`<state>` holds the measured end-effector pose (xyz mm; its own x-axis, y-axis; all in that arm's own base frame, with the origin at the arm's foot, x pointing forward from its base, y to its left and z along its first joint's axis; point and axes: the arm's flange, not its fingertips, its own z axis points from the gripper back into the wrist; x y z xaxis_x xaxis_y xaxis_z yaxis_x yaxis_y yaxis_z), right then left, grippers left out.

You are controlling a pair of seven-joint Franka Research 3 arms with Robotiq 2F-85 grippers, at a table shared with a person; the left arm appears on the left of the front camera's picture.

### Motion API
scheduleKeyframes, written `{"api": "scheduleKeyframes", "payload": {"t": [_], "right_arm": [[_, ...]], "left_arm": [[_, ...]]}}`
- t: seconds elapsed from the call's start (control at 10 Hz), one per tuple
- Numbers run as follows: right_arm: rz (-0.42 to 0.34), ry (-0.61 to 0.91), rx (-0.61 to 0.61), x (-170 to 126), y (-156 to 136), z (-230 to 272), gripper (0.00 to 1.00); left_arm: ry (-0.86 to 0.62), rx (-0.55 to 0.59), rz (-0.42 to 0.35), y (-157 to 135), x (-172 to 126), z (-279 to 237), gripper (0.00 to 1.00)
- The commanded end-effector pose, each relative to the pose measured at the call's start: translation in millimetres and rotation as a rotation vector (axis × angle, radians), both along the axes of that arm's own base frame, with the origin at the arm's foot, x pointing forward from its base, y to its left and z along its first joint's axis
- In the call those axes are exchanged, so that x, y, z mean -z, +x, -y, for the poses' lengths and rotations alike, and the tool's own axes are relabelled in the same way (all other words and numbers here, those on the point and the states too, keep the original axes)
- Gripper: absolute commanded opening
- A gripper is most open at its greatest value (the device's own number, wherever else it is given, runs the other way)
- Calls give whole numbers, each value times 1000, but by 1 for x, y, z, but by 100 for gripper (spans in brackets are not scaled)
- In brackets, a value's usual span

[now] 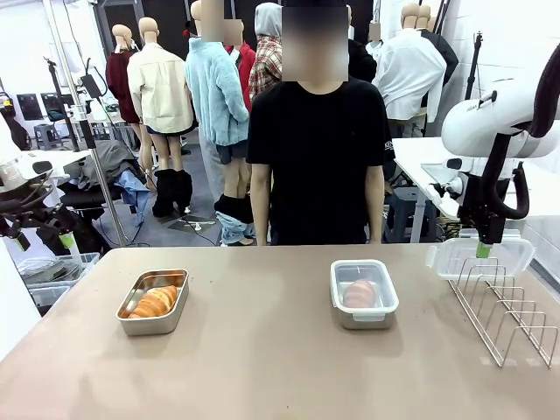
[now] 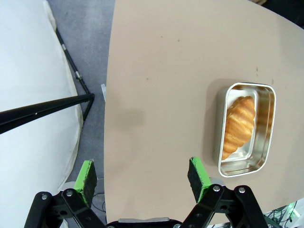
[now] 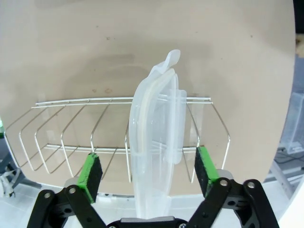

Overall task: Place the bread in airtight containers.
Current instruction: Pick up one Airtight Container lid and hand it to the human.

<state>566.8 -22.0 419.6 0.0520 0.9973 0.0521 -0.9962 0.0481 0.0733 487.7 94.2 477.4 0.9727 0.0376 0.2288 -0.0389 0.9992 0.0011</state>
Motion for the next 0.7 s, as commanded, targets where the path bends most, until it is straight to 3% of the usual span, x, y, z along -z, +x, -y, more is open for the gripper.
{"api": "scheduleKeyframes", "payload": {"t": [0.0, 0.3, 0.4, 0.6], "right_arm": [[11, 0, 33, -2, 7, 1, 67], [14, 7, 45, 0, 10, 0, 7], [10, 7, 47, 0, 11, 0, 0], [11, 7, 48, 0, 13, 0, 0]], "left_arm": [[0, -3, 9, -2, 0, -2, 100], [0, -3, 9, -2, 0, -2, 100], [0, -3, 9, -2, 0, -2, 100], [0, -3, 9, -2, 0, -2, 100]]}}
